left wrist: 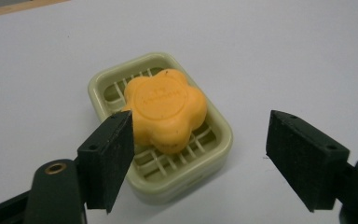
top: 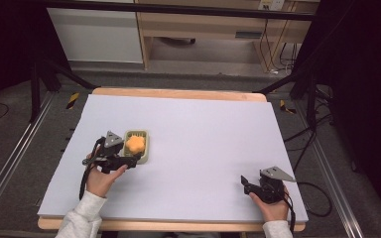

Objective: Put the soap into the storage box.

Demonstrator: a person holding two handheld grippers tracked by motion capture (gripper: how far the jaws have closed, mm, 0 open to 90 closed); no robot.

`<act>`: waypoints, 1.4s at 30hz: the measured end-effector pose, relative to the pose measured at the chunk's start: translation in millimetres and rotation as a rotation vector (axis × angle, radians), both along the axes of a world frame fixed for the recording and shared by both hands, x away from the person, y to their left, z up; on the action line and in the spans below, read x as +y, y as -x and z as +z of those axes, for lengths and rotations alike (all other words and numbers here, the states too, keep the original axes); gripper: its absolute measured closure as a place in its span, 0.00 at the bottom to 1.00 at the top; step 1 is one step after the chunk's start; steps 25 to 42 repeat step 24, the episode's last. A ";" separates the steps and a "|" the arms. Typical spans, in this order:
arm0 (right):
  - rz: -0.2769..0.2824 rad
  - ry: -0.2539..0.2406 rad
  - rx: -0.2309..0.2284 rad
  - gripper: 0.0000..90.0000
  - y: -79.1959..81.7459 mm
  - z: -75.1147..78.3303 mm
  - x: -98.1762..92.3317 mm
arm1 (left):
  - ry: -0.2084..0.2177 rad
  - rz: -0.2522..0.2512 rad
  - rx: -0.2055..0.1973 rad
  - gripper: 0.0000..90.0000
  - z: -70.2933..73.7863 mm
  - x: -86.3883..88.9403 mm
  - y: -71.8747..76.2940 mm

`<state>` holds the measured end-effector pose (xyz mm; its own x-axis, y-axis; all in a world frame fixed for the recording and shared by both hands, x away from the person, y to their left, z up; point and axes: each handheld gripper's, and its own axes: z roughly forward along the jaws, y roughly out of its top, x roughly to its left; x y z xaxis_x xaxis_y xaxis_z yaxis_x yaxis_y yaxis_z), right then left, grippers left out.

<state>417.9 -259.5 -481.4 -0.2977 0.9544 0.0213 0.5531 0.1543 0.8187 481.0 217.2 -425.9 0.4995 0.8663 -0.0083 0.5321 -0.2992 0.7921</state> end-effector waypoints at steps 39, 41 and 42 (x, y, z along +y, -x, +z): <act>-0.064 0.004 -0.001 0.24 0.9 -0.3 -9.5 | -0.031 0.085 0.032 0.22 -35.9 57.7 32.6; -0.064 0.004 -0.001 0.24 0.9 -0.3 -9.5 | -0.031 0.085 0.032 0.22 -35.9 57.7 32.6; -0.064 0.004 -0.001 0.24 0.9 -0.3 -9.5 | -0.031 0.085 0.032 0.22 -35.9 57.7 32.6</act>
